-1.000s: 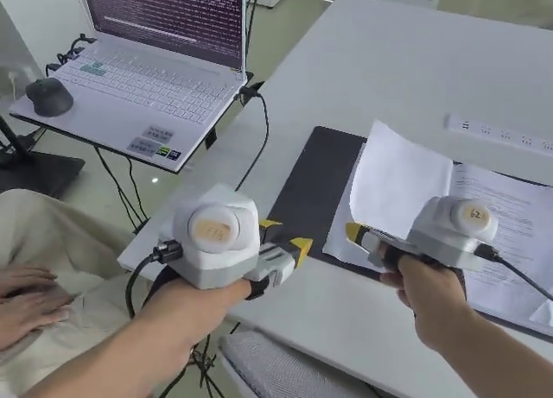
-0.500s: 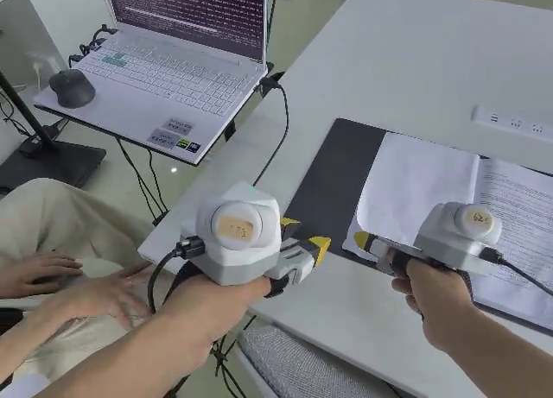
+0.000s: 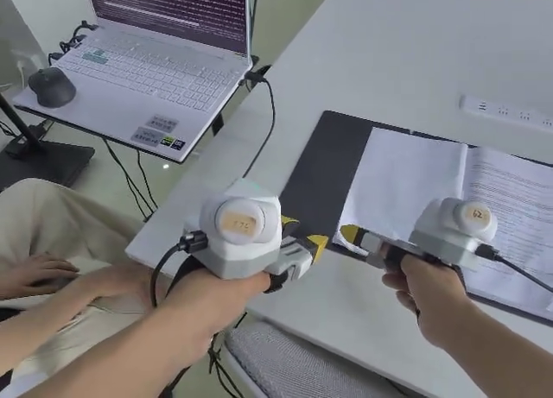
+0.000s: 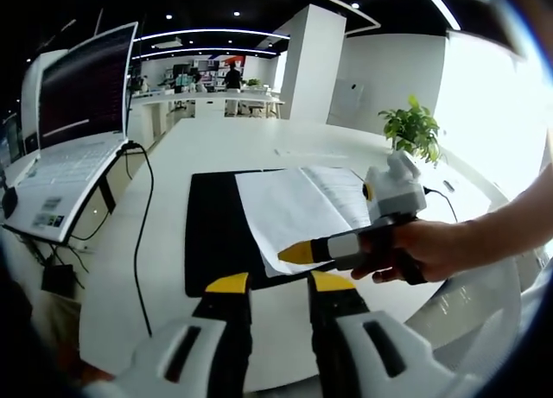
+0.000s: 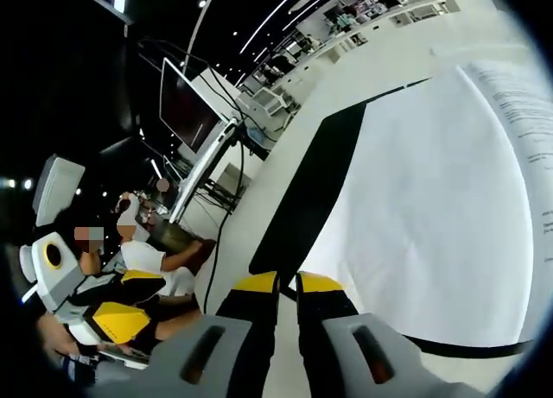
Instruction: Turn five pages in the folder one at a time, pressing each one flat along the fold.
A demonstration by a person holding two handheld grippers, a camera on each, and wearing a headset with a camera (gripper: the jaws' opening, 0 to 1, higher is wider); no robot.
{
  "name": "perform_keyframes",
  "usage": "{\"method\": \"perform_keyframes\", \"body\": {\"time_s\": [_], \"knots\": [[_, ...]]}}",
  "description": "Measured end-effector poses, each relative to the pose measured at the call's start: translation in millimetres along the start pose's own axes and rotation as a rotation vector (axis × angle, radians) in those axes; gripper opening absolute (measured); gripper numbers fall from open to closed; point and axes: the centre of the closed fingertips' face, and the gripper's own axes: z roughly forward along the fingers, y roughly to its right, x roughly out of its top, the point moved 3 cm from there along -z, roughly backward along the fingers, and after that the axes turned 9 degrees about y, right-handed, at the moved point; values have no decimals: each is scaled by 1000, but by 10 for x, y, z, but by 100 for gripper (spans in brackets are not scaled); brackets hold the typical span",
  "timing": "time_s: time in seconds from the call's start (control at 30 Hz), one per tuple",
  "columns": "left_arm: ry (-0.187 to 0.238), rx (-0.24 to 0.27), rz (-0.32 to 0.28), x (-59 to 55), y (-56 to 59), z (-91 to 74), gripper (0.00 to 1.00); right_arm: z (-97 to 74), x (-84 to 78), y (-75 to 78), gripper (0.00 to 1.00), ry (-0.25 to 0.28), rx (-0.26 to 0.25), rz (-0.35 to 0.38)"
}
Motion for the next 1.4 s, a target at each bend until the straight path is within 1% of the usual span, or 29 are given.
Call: {"method": "perform_keyframes", "body": {"time_s": [0.1, 0.17, 0.2, 0.23, 0.27, 0.3, 0.37, 0.47, 0.53, 0.6, 0.7, 0.8, 0.83, 0.87, 0.93, 0.97, 1.0, 1.03, 1.07, 1.1, 1.13, 1.17, 1.2, 1.23, 1.27, 1.3, 1.33, 1.37, 1.4], "knots": [[-24, -14, 12, -66, 28, 94, 24, -101, 94, -17, 6, 14, 36, 21], [-30, -24, 16, -89, 43, 152, 23, -169, 167, -4, 5, 26, 39, 22], [-45, -30, 22, -114, 55, 195, 23, -241, 220, -31, 5, 37, 41, 27], [-50, -38, 35, -124, 62, 230, 23, -279, 267, -31, 5, 50, 43, 33], [-56, -46, 38, -133, 76, 282, 23, -350, 330, -55, 5, 63, 44, 39], [-58, -47, 37, -135, 79, 302, 23, -389, 375, -49, 5, 71, 44, 42], [-66, -58, 40, -140, 97, 404, 22, -472, 478, -50, 4, 94, 42, 40], [-78, -68, 55, -164, 120, 594, 21, -604, 663, 26, 4, 128, 33, 62], [-86, -76, 54, -194, 138, 717, 21, -659, 736, 85, 4, 138, 24, 64], [-91, -80, 58, -218, 178, 807, 20, -716, 825, 170, 2, 152, 18, 71], [-93, -81, 37, -262, 215, 956, 19, -777, 930, 316, 2, 162, 3, 85], [-80, -66, 24, -299, 235, 1094, 19, -796, 1021, 458, 3, 168, -3, 106], [-88, -51, 24, -329, 228, 1141, 20, -804, 1041, 490, 3, 167, -6, 110], [-94, -44, 30, -354, 226, 1170, 20, -788, 1099, 594, 3, 170, -9, 113], [-105, -33, 55, -405, 212, 1225, 19, -788, 1165, 695, 3, 173, -19, 119], [-114, -21, 53, -441, 205, 1254, 19, -788, 1188, 721, 3, 174, -19, 123], [-119, -17, 55, -461, 206, 1267, 19, -760, 1239, 808, 3, 176, -15, 140], [-115, -10, 57, -477, 207, 1282, 19, -755, 1250, 823, 3, 175, -14, 143], [-115, -8, 59, -492, 214, 1289, 19, -725, 1289, 902, 3, 174, -15, 155], [-122, -4, 63, -514, 217, 1293, 19, -701, 1315, 948, 3, 174, -12, 163], [-102, 11, 86, -493, 211, 1292, 18, -677, 1324, 981, 4, 171, -8, 171], [-100, 18, 100, -499, 200, 1295, 17, -646, 1328, 1017, 4, 162, -4, 194], [-96, 19, 96, -506, 207, 1290, 17, -619, 1327, 1051, 5, 157, -3, 205], [-87, 27, 106, -511, 198, 1292, 16, -576, 1330, 1090, 5, 150, 0, 203], [-75, 28, 154, -517, 193, 1293, 16, -549, 1322, 1121, 5, 140, -1, 215], [-73, 30, 156, -551, 176, 1321, 16, -523, 1321, 1147, 4, 135, 1, 238], [-71, 32, 154, -560, 189, 1328, 17, -480, 1336, 1166, 4, 144, 13, 292], [-69, 31, 161, -569, 186, 1340, 18, -453, 1344, 1196, 4, 147, 12, 317], [-65, 35, 170, -574, 189, 1342, 18, -418, 1334, 1256, 4, 140, -1, 337]]}}
